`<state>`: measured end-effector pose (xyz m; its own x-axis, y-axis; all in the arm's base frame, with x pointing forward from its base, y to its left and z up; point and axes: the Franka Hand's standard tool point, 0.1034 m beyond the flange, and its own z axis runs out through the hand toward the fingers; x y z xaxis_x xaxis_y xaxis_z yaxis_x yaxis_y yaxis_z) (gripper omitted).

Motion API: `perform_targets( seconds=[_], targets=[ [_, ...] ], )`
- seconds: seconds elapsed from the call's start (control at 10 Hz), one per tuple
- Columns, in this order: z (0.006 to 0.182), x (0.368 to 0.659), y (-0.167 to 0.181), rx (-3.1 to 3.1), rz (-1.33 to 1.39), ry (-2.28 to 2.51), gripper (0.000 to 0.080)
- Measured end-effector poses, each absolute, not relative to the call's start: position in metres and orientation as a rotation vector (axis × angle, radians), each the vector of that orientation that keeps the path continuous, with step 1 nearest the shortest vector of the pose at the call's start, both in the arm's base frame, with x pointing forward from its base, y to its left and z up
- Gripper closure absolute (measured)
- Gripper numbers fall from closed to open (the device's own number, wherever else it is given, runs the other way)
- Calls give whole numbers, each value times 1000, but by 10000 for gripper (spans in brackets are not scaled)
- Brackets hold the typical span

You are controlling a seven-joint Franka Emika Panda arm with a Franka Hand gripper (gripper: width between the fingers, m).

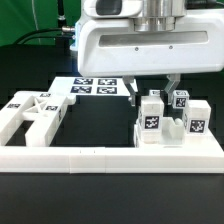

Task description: Assemble chair

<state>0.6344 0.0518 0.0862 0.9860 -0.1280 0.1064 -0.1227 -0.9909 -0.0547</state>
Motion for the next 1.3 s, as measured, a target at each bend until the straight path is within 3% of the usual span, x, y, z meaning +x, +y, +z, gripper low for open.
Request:
perform_targets(
  seconds=[0.7,1.3],
  targets=[
    [85,627,58,-2715,-140,1367,515],
    [85,627,62,-2527,-113,1673,515]
  ],
)
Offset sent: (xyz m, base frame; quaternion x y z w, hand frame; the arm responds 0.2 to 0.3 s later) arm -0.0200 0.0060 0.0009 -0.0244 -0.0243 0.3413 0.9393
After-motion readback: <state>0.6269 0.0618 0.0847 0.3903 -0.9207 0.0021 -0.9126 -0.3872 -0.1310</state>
